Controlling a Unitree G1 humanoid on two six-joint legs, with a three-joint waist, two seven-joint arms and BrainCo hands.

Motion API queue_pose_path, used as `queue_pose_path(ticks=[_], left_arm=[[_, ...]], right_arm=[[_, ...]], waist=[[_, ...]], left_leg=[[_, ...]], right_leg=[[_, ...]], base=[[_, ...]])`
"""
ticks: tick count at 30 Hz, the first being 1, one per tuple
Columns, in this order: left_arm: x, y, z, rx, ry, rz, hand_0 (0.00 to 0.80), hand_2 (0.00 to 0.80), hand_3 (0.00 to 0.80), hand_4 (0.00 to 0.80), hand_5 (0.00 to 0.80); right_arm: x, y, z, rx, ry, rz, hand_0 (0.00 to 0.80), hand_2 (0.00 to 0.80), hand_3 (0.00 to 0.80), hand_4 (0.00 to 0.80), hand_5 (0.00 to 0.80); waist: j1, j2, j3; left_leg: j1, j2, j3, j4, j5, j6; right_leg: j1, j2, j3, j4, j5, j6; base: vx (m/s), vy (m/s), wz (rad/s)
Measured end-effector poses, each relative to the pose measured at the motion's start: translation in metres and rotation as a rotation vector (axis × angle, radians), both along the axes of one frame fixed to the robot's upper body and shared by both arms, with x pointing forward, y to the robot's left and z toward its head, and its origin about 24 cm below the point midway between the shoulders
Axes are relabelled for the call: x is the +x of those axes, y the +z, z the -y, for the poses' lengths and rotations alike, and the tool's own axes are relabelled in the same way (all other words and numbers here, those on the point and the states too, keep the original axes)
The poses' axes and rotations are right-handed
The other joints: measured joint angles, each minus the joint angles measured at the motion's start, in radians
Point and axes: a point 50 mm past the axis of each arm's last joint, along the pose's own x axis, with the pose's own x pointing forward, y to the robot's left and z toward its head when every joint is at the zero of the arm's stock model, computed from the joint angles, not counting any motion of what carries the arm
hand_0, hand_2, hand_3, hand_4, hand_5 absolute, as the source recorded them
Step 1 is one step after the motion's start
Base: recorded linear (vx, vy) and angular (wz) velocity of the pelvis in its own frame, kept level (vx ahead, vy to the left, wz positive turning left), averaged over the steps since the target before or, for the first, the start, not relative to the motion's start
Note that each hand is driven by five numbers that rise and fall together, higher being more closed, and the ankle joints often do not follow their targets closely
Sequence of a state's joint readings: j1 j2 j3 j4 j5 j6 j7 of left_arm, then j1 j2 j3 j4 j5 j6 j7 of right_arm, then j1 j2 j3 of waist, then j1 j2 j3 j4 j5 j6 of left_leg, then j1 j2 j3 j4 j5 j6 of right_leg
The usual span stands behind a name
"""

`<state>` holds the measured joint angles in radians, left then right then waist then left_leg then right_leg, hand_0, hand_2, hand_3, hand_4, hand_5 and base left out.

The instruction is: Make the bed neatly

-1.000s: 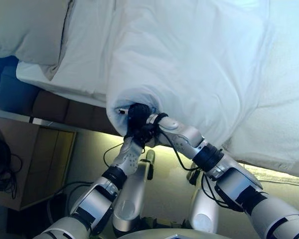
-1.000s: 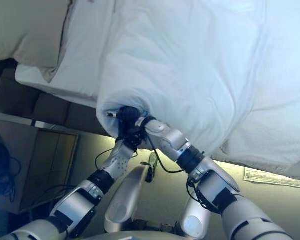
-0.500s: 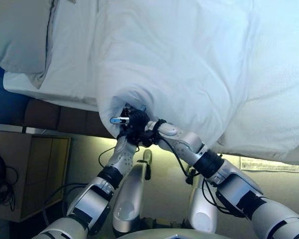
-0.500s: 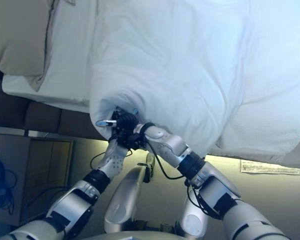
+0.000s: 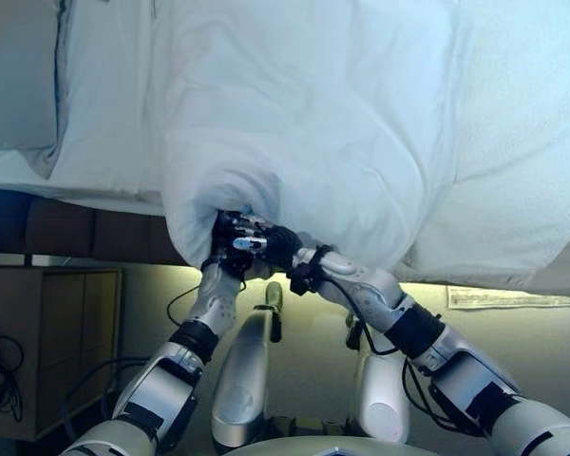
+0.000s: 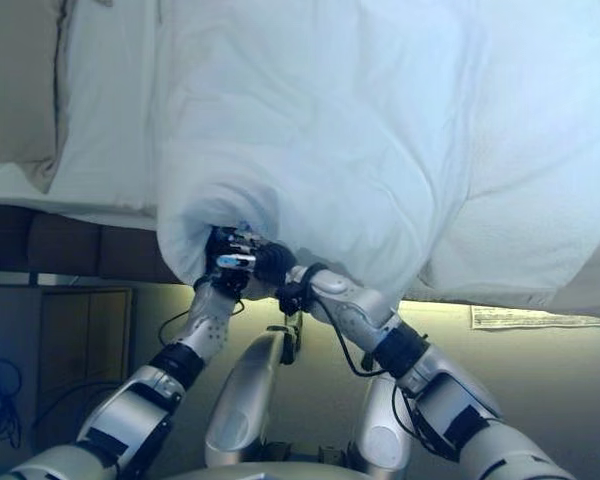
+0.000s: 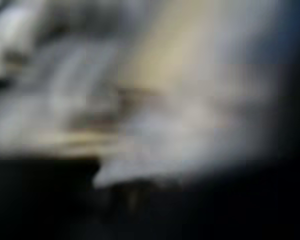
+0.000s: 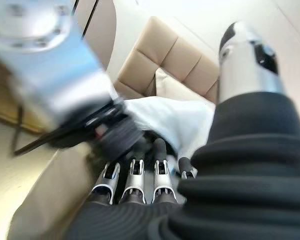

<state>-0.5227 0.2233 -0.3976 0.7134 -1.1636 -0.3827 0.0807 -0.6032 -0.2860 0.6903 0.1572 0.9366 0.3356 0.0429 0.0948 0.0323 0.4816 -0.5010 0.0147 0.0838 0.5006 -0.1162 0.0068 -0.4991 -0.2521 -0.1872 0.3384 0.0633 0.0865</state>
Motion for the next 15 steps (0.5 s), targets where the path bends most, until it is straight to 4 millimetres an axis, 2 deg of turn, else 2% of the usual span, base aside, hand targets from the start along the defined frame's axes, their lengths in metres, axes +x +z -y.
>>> queue_pose_path(ticks=[4, 7, 15], left_arm=[[0.006, 0.011, -0.014, 0.016, 0.031, 0.034, 0.000, 0.000, 0.000, 0.000, 0.000], [0.012, 0.022, -0.019, 0.025, 0.040, 0.068, 0.000, 0.000, 0.000, 0.000, 0.000], [0.015, 0.030, -0.029, 0.051, 0.056, 0.095, 0.000, 0.000, 0.000, 0.000, 0.000]], right_arm=[[-0.006, -0.022, 0.012, -0.083, 0.011, -0.059, 0.000, 0.000, 0.000, 0.000, 0.000], [-0.012, -0.036, 0.020, -0.108, 0.002, -0.103, 0.000, 0.000, 0.000, 0.000, 0.000], [-0.013, -0.038, 0.024, -0.072, 0.020, -0.130, 0.000, 0.000, 0.000, 0.000, 0.000]], waist=[[0.001, -0.029, 0.000], [-0.003, -0.038, 0.000], [-0.006, -0.056, 0.004]], left_leg=[[-0.003, 0.006, 0.001, 0.001, -0.002, -0.003], [-0.012, 0.010, 0.002, 0.005, -0.002, -0.003], [-0.020, 0.023, 0.010, 0.003, -0.008, -0.006]], right_leg=[[0.002, 0.005, 0.000, -0.013, 0.001, -0.004], [0.001, 0.009, 0.000, -0.028, 0.006, -0.001], [-0.006, 0.021, 0.000, -0.047, 0.013, -0.003]], base=[[-0.014, -0.022, -0.04], [-0.013, -0.014, -0.04], [-0.004, -0.008, -0.05]])
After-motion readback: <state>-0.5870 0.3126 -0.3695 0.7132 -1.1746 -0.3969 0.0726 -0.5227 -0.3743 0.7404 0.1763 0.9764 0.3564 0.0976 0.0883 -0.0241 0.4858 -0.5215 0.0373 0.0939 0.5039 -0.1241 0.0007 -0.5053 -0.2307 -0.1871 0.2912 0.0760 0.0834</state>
